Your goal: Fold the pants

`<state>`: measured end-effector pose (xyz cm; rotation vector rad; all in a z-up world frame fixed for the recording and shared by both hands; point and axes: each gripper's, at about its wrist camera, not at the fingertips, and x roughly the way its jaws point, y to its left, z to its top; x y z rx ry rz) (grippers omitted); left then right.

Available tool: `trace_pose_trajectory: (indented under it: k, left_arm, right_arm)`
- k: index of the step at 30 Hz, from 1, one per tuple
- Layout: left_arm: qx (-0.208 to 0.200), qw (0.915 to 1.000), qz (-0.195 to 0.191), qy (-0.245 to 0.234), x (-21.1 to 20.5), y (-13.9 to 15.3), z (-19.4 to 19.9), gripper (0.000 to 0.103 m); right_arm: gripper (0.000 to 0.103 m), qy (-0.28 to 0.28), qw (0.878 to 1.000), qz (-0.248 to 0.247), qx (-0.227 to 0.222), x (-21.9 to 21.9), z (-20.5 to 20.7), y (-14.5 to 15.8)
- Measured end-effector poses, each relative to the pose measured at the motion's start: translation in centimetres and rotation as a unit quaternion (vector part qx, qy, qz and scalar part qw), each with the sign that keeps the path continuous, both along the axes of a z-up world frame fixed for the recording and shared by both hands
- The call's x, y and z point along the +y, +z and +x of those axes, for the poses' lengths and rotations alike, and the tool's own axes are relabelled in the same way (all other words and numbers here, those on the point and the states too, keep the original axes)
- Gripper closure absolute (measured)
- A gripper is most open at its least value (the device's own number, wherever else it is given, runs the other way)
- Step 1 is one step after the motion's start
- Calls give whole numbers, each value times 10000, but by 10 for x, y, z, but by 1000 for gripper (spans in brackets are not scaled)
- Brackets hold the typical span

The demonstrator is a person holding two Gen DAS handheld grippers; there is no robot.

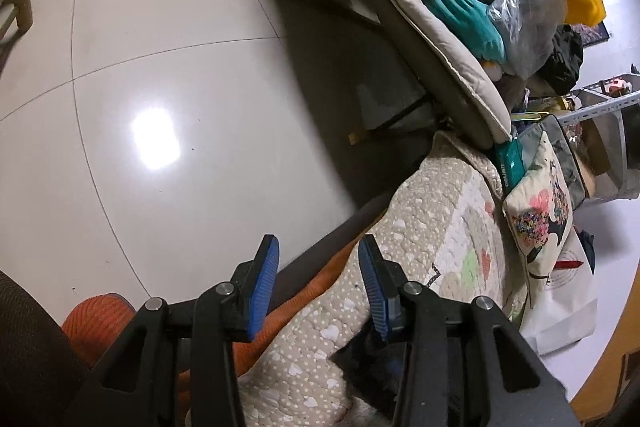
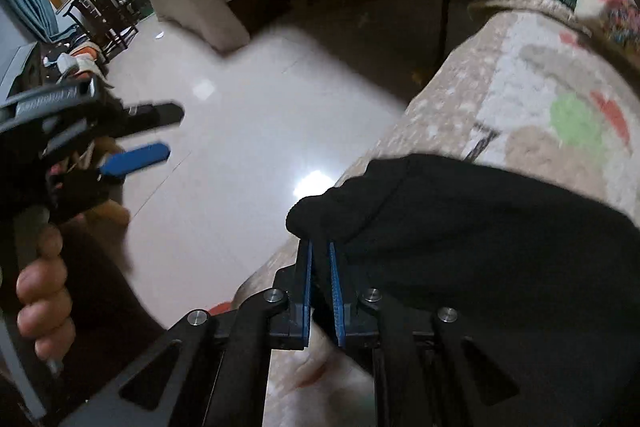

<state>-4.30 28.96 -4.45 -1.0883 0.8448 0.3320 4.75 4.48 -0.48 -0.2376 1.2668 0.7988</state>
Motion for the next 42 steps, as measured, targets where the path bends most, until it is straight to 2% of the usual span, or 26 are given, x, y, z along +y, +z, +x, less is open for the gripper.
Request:
trace_pose_trajectory:
  k: [1,2,4,5,8,10,12,14,16,20,23,25,26,28,29,30,31,32,35,40,42]
  left_arm:
    - [0,10000,-8,-23,1,0,1,63]
    - [8,10000,-16,-59,-1,0,1,63]
    - [28,9999,-44,-126,-6,-2,0,63]
    - [48,9998,-77,-193,-11,-4,0,63]
    - [157,9983,-280,-488,-32,-14,2,61]
    - [248,9958,-363,-804,-53,-22,6,61]
    - [256,9935,-321,-1058,-71,-24,11,61]
    - [228,9912,-151,-1296,-88,-23,14,61]
    - [192,9876,114,-1556,-105,-20,18,61]
    - [287,9839,447,-1706,-122,-25,25,56]
    - [533,9833,302,-1711,-128,-42,33,49]
    - [625,9836,186,-1679,-131,-50,37,35]
    - [683,9830,116,-1703,-135,-55,40,35]
    - [720,9800,87,-1853,-141,-58,43,36]
    - [686,9787,90,-1932,-142,-57,44,41]
    - [629,9770,55,-2038,-141,-54,45,53]
    - [488,9752,-23,-2157,-140,-51,46,79]
    - [284,9716,-144,-2347,-140,-44,50,86]
    - [-59,9687,-385,-2453,-135,-32,55,88]
    - [-323,9739,-751,-2116,-109,-24,61,88]
    - [-384,9762,-781,-1986,-99,-22,60,88]
  right_arm:
    - [84,-28,9995,67,310,-4,-1,-3]
    - [71,-55,9982,145,582,-8,2,-7]
    - [53,-151,9937,412,1032,-19,7,-8]
    - [53,-212,9929,528,1047,-25,11,1]
    - [53,-412,9960,548,580,-39,22,30]
    - [52,-578,9979,266,133,-42,38,48]
    - [49,-582,9982,81,-114,-36,53,54]
    - [38,-472,9986,-130,-193,-19,66,55]
    - [36,-197,9988,-397,-229,1,70,46]
    - [35,413,9914,-1208,-279,43,82,6]
    - [35,735,9810,-1772,-292,61,82,-20]
    - [33,950,9703,-2206,-296,73,83,-40]
    - [31,1053,9637,-2439,-252,77,81,-49]
    - [31,1216,9516,-2800,-345,83,75,-63]
    - [39,1303,9463,-2920,-483,85,70,-65]
    - [51,1321,9418,-3026,-635,86,67,-64]
    - [69,1244,9442,-2993,-595,84,68,-61]
    - [78,1117,9496,-2880,-530,81,71,-55]
    - [82,814,9612,-2590,-493,72,78,-38]
    - [82,294,9753,-2092,-646,70,96,-2]
    - [82,178,9788,-1955,-590,76,103,1]
